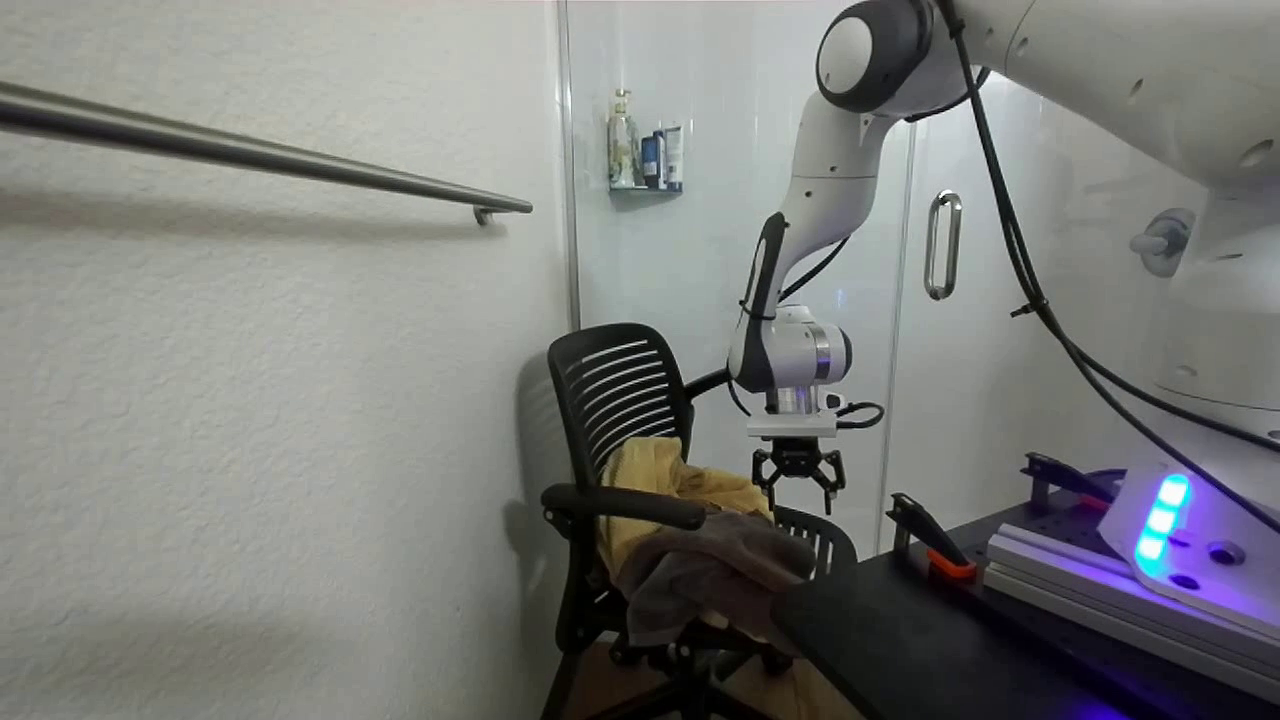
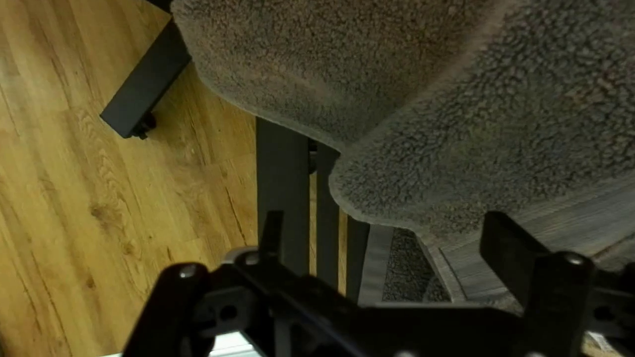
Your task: Hang the grey towel on the back of the chair
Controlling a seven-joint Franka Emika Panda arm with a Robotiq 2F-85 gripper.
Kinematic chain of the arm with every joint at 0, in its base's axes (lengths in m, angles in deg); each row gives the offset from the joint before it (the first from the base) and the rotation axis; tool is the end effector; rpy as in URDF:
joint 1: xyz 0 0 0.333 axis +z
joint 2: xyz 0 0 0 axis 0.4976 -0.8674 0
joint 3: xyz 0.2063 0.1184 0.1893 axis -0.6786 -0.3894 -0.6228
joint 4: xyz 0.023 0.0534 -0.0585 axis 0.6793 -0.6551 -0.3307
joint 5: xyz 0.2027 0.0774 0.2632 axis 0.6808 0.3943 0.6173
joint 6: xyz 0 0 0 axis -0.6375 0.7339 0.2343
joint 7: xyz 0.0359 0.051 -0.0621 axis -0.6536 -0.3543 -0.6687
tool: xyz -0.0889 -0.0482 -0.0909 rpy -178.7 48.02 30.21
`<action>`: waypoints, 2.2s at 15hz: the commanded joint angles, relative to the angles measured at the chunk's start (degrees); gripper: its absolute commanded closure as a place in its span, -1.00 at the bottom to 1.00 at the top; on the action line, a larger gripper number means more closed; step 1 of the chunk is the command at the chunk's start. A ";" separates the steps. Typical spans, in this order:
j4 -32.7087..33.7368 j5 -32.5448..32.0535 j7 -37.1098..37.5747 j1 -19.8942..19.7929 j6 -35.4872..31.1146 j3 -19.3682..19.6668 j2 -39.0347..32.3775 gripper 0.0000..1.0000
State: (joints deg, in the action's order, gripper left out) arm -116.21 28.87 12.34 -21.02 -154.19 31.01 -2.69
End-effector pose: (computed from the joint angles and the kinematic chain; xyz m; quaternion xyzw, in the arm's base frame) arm 0.4857 0.0036 -0.0183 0.9180 -0.3840 -0.0967 0.0218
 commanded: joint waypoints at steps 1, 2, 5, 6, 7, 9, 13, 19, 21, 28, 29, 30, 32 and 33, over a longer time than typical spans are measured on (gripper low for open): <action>-2.23 -2.52 -10.59 -7.87 1.35 -3.53 1.42 -1.00; -3.07 -3.34 -15.32 -11.15 2.45 -4.63 2.29 -1.00; -1.76 -4.88 -14.86 -9.91 1.28 -2.60 0.31 -1.00; -2.29 -5.48 -16.73 -11.55 1.43 -2.60 0.73 -1.00; -2.71 -5.84 -17.64 -12.45 1.61 -2.62 1.18 -1.00; -1.82 -5.02 -15.71 -12.38 0.13 -1.74 0.92 -1.00; -6.43 -6.32 -11.63 -4.10 -7.64 -2.47 2.04 -1.00; -9.97 -6.84 -9.73 4.94 -13.66 -5.70 1.10 -1.00; -12.11 -6.32 -7.45 9.70 -16.48 -6.45 1.12 -1.00; -11.61 -6.22 -10.76 0.22 -24.51 -16.56 0.04 -1.00; -11.95 -5.37 -8.71 4.76 -22.51 -13.03 1.06 -1.00; -11.88 -5.40 -9.27 3.20 -22.76 -14.50 1.07 -1.00; -11.74 -5.44 -9.78 1.94 -22.84 -15.42 1.06 -1.00; -11.31 -5.07 -9.15 3.29 -24.23 -13.42 0.35 -1.00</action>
State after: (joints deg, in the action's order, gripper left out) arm -128.11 22.83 2.98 -19.35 -177.23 15.54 -1.63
